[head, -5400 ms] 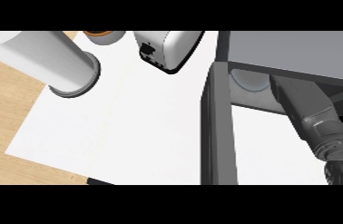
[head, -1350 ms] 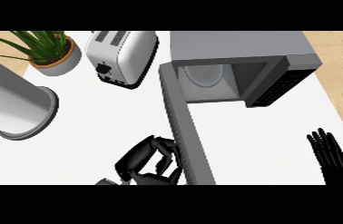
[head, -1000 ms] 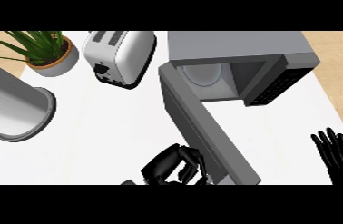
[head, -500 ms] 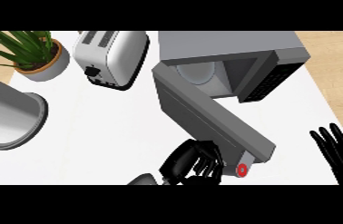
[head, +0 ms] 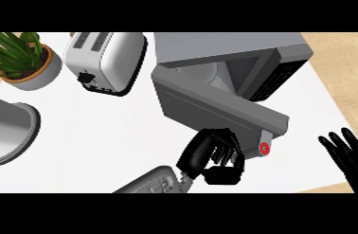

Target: Pick up the milk, place it into the microwave and close the microwave

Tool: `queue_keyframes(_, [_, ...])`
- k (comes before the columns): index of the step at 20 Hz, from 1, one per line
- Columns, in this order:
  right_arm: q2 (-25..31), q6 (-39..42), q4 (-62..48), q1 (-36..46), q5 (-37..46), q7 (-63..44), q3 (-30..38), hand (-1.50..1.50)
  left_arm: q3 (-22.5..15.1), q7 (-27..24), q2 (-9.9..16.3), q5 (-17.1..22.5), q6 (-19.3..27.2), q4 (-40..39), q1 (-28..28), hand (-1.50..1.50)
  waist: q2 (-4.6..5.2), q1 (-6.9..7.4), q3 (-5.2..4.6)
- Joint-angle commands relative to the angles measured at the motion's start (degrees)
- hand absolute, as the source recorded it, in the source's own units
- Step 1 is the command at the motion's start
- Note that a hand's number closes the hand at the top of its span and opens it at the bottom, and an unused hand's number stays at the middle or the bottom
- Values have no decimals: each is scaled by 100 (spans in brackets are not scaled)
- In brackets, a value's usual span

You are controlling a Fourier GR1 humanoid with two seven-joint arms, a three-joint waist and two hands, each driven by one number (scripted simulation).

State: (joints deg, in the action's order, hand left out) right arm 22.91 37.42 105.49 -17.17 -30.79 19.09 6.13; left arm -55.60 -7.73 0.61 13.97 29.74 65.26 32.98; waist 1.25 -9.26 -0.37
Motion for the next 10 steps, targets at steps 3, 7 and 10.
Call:
queue_keyframes(3, [164, -118, 397, 75, -319, -384, -38, -150, 178, -118, -58, 630, 586, -339, 824, 150, 57, -158, 0])
queue_keyframes(7, [137, -293, 548, 77, -401, -572, -109, -150, 395, -270, -60, 950, 821, -706, 1226, 150, 115, -258, 4])
queue_keyframes(10, [219, -406, 689, 30, -677, -772, -57, -150, 526, -321, -60, 1190, 895, -956, 1572, 150, 112, -298, 4])
